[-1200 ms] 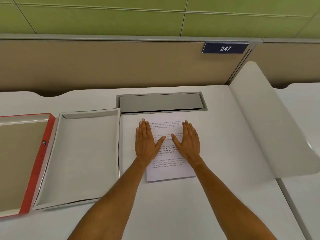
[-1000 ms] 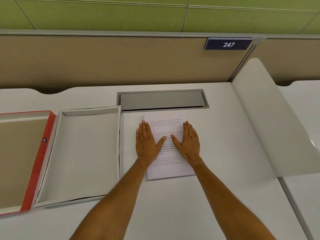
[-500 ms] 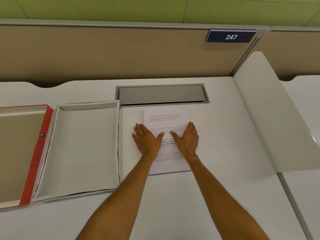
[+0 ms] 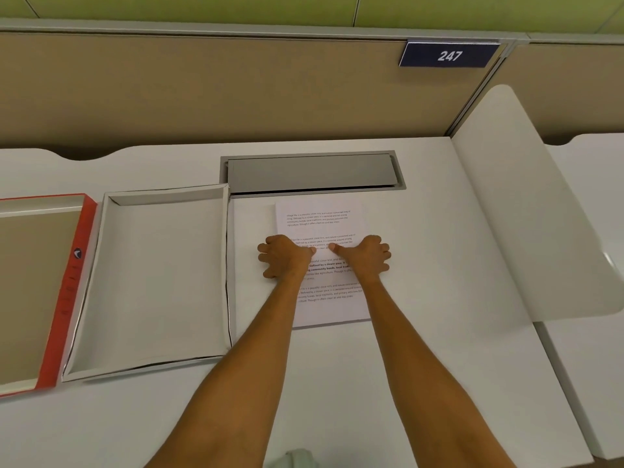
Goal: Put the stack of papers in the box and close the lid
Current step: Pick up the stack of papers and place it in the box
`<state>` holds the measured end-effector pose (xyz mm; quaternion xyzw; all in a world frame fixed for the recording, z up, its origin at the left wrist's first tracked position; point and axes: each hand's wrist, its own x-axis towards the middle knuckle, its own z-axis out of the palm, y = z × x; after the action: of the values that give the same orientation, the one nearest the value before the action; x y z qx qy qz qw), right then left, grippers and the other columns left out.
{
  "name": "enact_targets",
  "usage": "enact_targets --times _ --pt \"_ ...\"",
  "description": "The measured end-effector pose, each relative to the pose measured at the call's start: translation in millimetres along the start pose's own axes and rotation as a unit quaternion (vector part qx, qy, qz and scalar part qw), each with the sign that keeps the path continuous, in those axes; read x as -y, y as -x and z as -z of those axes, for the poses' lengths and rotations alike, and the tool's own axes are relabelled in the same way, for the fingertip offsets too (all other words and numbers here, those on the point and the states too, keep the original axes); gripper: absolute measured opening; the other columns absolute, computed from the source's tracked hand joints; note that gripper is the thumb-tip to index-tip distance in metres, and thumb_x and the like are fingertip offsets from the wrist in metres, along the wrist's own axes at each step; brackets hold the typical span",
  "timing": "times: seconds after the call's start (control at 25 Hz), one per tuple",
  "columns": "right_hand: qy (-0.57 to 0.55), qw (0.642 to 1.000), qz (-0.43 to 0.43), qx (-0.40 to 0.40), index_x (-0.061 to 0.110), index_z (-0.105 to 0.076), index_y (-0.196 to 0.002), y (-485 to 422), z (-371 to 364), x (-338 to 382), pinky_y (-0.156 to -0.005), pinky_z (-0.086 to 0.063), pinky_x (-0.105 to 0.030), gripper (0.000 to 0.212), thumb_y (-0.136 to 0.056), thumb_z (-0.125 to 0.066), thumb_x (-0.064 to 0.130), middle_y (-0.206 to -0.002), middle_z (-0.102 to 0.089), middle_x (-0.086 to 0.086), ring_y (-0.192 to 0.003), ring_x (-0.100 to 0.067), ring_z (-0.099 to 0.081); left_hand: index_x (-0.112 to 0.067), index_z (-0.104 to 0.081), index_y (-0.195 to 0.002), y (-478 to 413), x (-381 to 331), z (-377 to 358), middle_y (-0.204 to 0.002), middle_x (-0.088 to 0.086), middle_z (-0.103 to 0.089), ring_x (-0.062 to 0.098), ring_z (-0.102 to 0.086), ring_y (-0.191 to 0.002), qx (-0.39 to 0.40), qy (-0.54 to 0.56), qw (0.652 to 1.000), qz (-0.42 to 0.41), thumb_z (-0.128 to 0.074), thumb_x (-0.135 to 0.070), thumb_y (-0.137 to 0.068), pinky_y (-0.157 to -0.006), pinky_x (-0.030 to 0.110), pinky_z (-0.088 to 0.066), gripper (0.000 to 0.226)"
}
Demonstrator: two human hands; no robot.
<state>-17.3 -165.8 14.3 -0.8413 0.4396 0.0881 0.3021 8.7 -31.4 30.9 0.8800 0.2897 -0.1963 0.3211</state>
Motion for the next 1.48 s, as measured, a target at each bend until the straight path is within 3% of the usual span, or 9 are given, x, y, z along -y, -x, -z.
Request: enact_targets --times 0.2,0.4,0.6,0.84,0.96,1.12,1.28,1.36,1.48 --pt "0.016 0.999 -0.014 0.027 0.009 -0.045 -0.13 -7 6 4 -0.108 -0.036 -0.05 0.095 -0.062 -0.081 0.063 -0.141 -0.047 -0.017 -0.134 -0.036 -0.042 -0.005 -0.041 -0.132 -5 -7 11 -0.135 0.018 -0.049 0.034 -0.052 -0.123 0.043 -0.03 0.998 0.017 -0.086 -0.048 -0.066 -0.098 0.046 -0.047 0.091" --pt "0.02 0.999 -0.005 0.024 0.009 -0.05 -0.125 -2 7 8 -0.105 -0.04 -0.047 0.084 -0.065 -0.081 0.06 -0.138 -0.048 -0.018 -0.13 -0.035 -0.045 -0.007 -0.049 -0.128 -7 -6 16 -0.131 0.014 -0.055 0.032 -0.055 -0.12 0.067 -0.042 0.997 -0.006 -0.083 -0.05 -0.069 -0.096 0.043 -0.049 0.08" --pt "0.015 1.0 0.013 0.014 0.005 -0.043 -0.129 8 9 9 -0.103 -0.045 -0.045 0.089 -0.068 -0.081 0.058 -0.134 -0.052 -0.017 -0.125 -0.034 -0.052 -0.009 -0.057 -0.119 -14 2 19 -0.125 0.013 -0.065 0.031 -0.062 -0.114 0.1 -0.012 0.994 -0.033 -0.082 -0.049 -0.072 -0.093 0.039 -0.052 0.066" --pt "-0.058 0.997 0.02 0.042 0.007 -0.032 -0.132 9 13 3 -0.104 -0.045 -0.051 0.095 -0.067 -0.084 0.054 -0.133 -0.055 -0.014 -0.123 -0.036 -0.056 -0.007 -0.057 -0.121 -5 12 10 -0.131 0.018 -0.056 0.033 -0.053 -0.122 0.024 -0.063 0.996 -0.066 -0.076 -0.061 -0.071 -0.1 0.041 -0.045 0.076" --pt "-0.046 0.998 0.014 0.028 0.003 -0.038 -0.132 13 7 0 -0.103 -0.046 -0.048 0.096 -0.066 -0.081 0.058 -0.134 -0.054 -0.017 -0.125 -0.036 -0.053 -0.004 -0.058 -0.119 2 19 3 -0.126 0.017 -0.059 0.032 -0.057 -0.117 0.009 0.006 0.995 -0.103 -0.077 -0.055 -0.074 -0.088 0.038 -0.051 0.071" --pt "-0.103 0.992 0.047 0.06 0.003 -0.06 -0.117 7 12 -3 -0.094 -0.055 -0.046 0.072 -0.07 -0.082 0.053 -0.121 -0.066 -0.016 -0.112 -0.033 -0.064 -0.003 -0.049 -0.12 8 24 3 -0.12 0.015 -0.065 0.032 -0.067 -0.106 0.019 0.06 0.993 -0.097 -0.082 -0.047 -0.072 -0.078 0.04 -0.059 0.073" --pt "-0.089 0.993 0.048 0.055 0.0 -0.049 -0.121 11 14 -3 -0.088 -0.055 -0.04 0.073 -0.07 -0.087 0.035 -0.122 -0.064 -0.016 -0.111 -0.033 -0.065 -0.003 -0.046 -0.115 3 20 12 -0.117 0.014 -0.068 0.025 -0.068 -0.087 0.095 0.168 0.981 -0.03 -0.086 -0.02 -0.069 -0.059 0.03 -0.056 0.063" --pt "-0.083 0.995 0.047 0.031 -0.001 -0.043 -0.123 18 14 -2 -0.081 -0.053 -0.037 0.075 -0.071 -0.087 0.031 -0.123 -0.063 -0.017 -0.111 -0.033 -0.065 -0.001 -0.051 -0.119 2 21 17 -0.117 0.014 -0.069 0.024 -0.067 -0.086 0.126 0.222 0.967 -0.009 -0.086 -0.013 -0.069 -0.06 0.03 -0.056 0.062" --pt "-0.135 0.988 0.073 -0.011 0.001 -0.04 -0.121 30 25 -2 -0.074 -0.049 -0.031 0.071 -0.073 -0.086 0.026 -0.121 -0.063 -0.017 -0.106 -0.033 -0.066 -0.004 -0.055 -0.12 8 23 29 -0.116 0.012 -0.07 0.025 -0.07 -0.093 0.131 0.283 0.95 -0.019 -0.087 -0.009 -0.069 -0.075 0.039 -0.061 0.06"
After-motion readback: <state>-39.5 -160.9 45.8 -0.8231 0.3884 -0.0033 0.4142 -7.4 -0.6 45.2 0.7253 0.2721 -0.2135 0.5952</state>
